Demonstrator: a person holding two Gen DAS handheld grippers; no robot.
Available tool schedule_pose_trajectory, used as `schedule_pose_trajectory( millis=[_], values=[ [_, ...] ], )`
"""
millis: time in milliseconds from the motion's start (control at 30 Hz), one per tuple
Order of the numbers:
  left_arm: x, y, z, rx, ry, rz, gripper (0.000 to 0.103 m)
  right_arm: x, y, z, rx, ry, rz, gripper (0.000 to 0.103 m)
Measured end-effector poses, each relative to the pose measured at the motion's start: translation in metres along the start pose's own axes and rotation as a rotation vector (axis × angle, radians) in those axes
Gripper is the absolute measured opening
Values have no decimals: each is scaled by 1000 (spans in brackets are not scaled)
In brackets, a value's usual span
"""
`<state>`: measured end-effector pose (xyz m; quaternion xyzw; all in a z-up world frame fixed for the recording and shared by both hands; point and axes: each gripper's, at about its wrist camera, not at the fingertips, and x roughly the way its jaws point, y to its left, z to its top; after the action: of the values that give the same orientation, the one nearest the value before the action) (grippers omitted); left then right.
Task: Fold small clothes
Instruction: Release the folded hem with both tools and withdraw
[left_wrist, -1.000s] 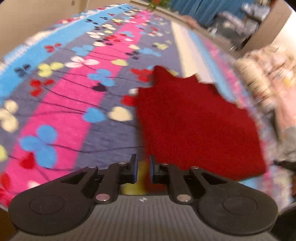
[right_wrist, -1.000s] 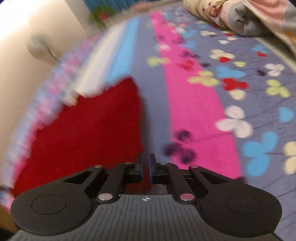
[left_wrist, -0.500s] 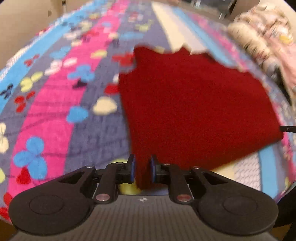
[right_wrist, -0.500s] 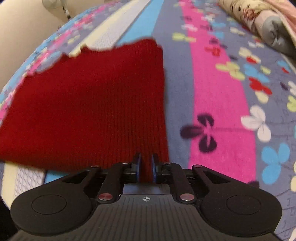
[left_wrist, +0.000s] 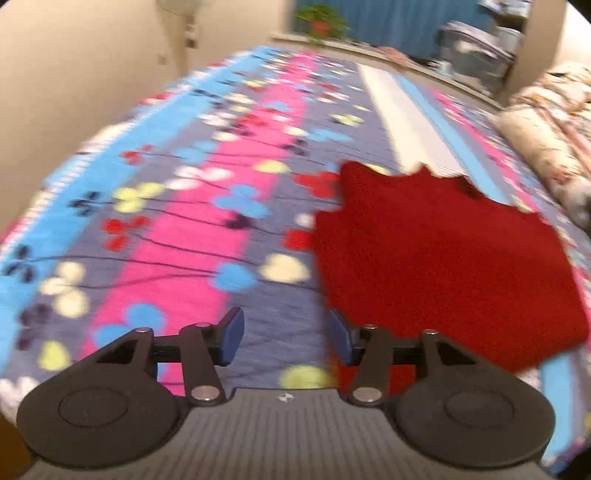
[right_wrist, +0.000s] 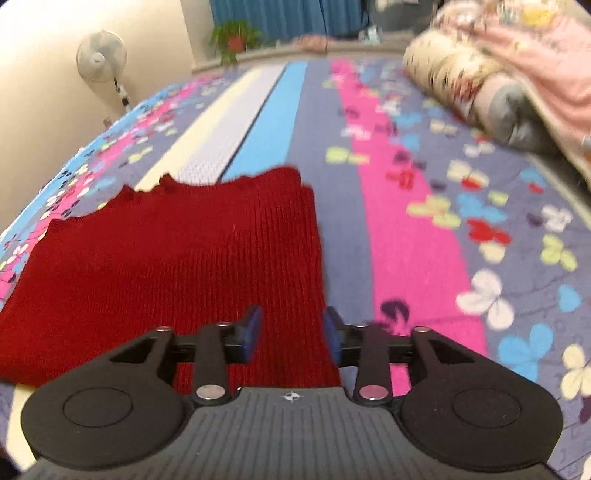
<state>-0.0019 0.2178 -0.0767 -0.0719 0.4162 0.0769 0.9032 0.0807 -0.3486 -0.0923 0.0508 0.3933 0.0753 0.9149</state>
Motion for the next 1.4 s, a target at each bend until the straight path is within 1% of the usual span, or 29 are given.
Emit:
schedule_pose_trajectory(
  millis=[100, 133, 167, 200, 233, 300, 400, 467, 533, 567, 600, 633, 667, 700, 767, 867, 967, 1033, 1067, 1133, 1200, 1267, 1333, 1400],
  values=[
    [-9, 17, -1, -33, -16, 28, 59, 8, 8, -5, -5, 8, 21, 45],
    [-11, 21, -2, -39, -18, 30, 59, 15, 11, -8, -17, 34, 15, 45],
    [-13, 26, -3, -43, -17, 33, 59, 23, 15, -13, -31, 86, -4, 45],
    [-15, 28, -4, -44, -15, 36, 59, 38, 16, -20, -42, 176, -21, 45],
    [-16, 31, -5, -44, -13, 43, 59, 46, 17, -26, -51, 213, -28, 46],
    [-19, 37, -8, -49, -13, 57, 59, 41, 25, -22, -80, 175, -58, 46],
    [-25, 48, -12, -67, -23, 54, 59, 26, 35, -17, -32, 95, -56, 46],
    [-28, 56, -14, -78, -30, 56, 60, 19, 52, -18, -38, 48, -61, 46],
    [-32, 65, -16, -93, -40, 58, 60, 13, 74, -21, -68, 10, -40, 46],
    [-33, 70, -17, -100, -43, 59, 60, 10, 89, -22, -78, -8, -23, 45],
    [-34, 75, -18, -108, -44, 60, 60, 6, 103, -24, -84, -30, -2, 40],
    [-35, 80, -19, -118, -45, 60, 61, 4, 117, -26, -89, -47, 21, 33],
    [-37, 85, -20, -127, -46, 60, 61, 3, 130, -26, -92, -56, 43, 17],
    [-38, 90, -21, -136, -48, 59, 61, 2, 146, -29, -95, -67, 68, 10],
    [-40, 101, -25, -152, -50, 65, 61, -2, 174, -31, -101, -79, 106, 10],
    [-44, 120, -31, -193, -53, 69, 61, -2, 219, -35, -124, -80, 194, 10],
    [-48, 138, -36, -237, -62, 78, 61, -1, 264, -44, -180, -75, 272, 10],
    [-50, 148, -39, -255, -65, 88, 61, 1, 294, -52, -244, -60, 334, 11],
    [-50, 152, -41, -261, -65, 92, 61, -1, 308, -57, -278, -58, 356, 12],
    [-51, 160, -43, -274, -66, 96, 61, 0, 339, -68, -374, -52, 405, 18],
    [-51, 165, -44, -284, -66, 100, 61, -1, 362, -79, -462, -46, 433, 38],
    [-51, 168, -44, -288, -64, 100, 61, 0, 383, -92, -550, -42, 444, 47],
    [-50, 169, -44, -287, -62, 103, 61, 1, 400, -104, -650, -40, 444, 48],
    [-49, 168, -43, -286, -60, 104, 61, 5, 413, -116, -761, -48, 421, 54]
  ],
)
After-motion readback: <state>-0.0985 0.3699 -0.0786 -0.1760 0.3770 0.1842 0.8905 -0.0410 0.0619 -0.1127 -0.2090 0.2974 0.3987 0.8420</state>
